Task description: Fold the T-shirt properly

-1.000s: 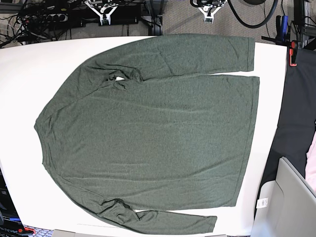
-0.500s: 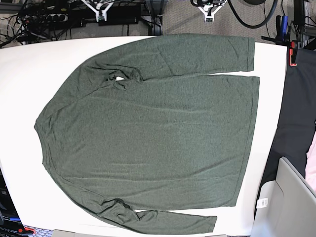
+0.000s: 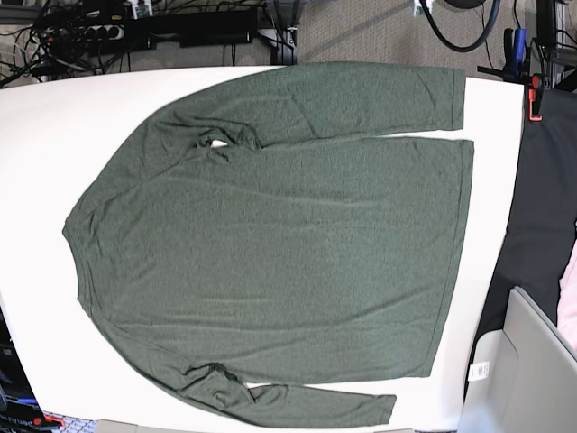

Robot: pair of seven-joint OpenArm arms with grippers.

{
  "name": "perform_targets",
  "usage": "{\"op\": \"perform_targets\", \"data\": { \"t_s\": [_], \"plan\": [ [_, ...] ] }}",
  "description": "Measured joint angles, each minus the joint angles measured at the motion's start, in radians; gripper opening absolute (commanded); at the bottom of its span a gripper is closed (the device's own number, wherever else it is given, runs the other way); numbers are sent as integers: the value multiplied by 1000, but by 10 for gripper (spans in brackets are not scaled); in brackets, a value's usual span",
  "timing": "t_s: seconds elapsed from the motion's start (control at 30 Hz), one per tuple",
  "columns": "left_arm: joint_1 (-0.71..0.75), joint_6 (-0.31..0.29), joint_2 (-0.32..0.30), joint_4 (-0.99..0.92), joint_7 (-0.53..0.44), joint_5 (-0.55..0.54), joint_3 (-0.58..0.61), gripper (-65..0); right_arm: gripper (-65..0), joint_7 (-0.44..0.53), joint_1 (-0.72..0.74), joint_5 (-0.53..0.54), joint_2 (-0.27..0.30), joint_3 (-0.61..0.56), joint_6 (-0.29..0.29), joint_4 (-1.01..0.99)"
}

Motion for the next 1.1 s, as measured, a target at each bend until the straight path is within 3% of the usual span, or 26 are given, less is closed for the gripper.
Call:
{"op": "perform_targets", "data": {
  "t_s": [0.17,0.43,0.53,0.87,1.1],
  "plan": [
    [146,14,-41,212,16,-1,-1,-648,-650,-45,-172,5,74,2,-2,300],
    [351,2,-18,563,19,0,-130,-648,-650,-80,-339,4,163,10,-3,654],
    [406,8,-15,680,24,-1,-144,-648,-650,-87,-380,5,158,22,8,740],
    [530,3,-12,1135,36,-2,-138,-647,-650,-92,-496,5,151,217,5,1066],
    [429,0,-10,1289,232,-3,-136,-644,-650,-87,-476,5,150,265,5,1110]
  ]
}}
